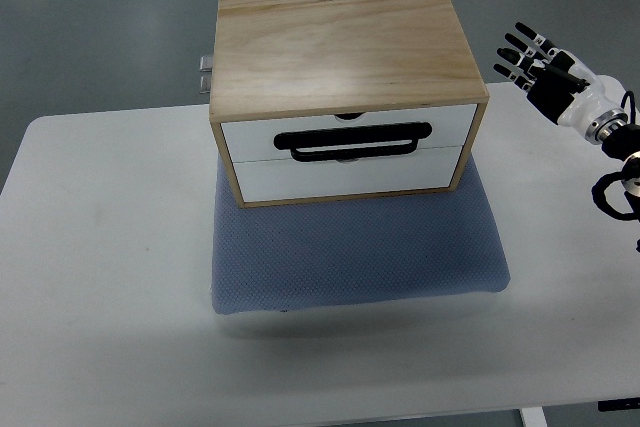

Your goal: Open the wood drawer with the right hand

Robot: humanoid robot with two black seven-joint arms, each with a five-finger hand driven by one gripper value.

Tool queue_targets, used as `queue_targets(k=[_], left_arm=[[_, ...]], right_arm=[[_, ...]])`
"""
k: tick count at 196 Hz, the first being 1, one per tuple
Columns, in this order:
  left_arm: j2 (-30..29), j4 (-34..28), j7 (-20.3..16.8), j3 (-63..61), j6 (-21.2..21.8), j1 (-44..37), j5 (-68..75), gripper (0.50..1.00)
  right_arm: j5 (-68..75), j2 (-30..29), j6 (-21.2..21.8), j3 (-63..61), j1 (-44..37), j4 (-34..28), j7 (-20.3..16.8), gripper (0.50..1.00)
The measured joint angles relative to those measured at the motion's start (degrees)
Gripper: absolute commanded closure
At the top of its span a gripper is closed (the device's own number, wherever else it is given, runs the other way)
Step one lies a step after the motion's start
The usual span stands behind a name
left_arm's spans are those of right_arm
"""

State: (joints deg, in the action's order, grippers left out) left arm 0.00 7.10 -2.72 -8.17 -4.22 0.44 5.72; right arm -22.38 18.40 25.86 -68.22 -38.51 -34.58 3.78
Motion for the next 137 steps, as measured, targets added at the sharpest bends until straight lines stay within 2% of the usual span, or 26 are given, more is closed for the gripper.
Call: queue_targets(k=[104,137], left_arm=[[0.0,0.0,0.0,0.0,0.0,0.0,0.0,0.5],[0.0,0.0,0.0,0.0,0.0,0.0,0.0,0.5]], right_arm=[[0.3,4.4,0.7,0.2,-5.3,-0.3,-0.5,0.556],[0.5,6.4,2.3,0.2,-7.7,-0.3,-0.7,0.556]])
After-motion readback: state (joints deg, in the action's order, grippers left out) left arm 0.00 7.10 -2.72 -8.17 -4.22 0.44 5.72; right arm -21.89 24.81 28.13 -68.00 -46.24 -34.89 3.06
